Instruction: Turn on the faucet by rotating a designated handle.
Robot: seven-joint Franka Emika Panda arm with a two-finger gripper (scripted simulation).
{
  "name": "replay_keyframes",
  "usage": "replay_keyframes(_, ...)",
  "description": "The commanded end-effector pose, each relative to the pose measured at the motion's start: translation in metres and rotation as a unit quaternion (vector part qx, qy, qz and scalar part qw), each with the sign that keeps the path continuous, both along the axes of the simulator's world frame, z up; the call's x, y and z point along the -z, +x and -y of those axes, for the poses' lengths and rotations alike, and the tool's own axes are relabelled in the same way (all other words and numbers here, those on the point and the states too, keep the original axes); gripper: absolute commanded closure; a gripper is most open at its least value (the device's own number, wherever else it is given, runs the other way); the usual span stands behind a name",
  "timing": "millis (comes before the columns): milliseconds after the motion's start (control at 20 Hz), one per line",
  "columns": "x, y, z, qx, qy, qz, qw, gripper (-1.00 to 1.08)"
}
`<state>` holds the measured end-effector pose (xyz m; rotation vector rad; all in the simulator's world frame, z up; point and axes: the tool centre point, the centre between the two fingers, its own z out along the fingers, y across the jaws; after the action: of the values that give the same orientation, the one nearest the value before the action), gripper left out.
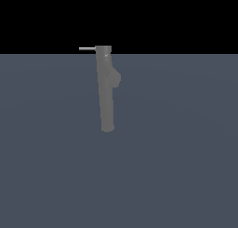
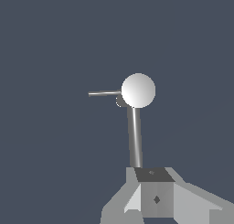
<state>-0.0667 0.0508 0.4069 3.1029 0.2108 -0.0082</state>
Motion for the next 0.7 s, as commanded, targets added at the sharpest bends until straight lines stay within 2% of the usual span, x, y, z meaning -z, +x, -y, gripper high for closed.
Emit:
replay_keyframes(0, 0.015, 0.019, -0.008, -0.006, 0.002, 0.001, 1.0000, 1.08)
replay_keyframes(300, 0.054, 0.059, -0.027, -0.017, 0.008, 0.001, 0.9998, 1.08)
replay_keyframes(650, 0.089, 0.087, -0.043, -0.026, 0.013, 0.001, 0.9996, 1.08)
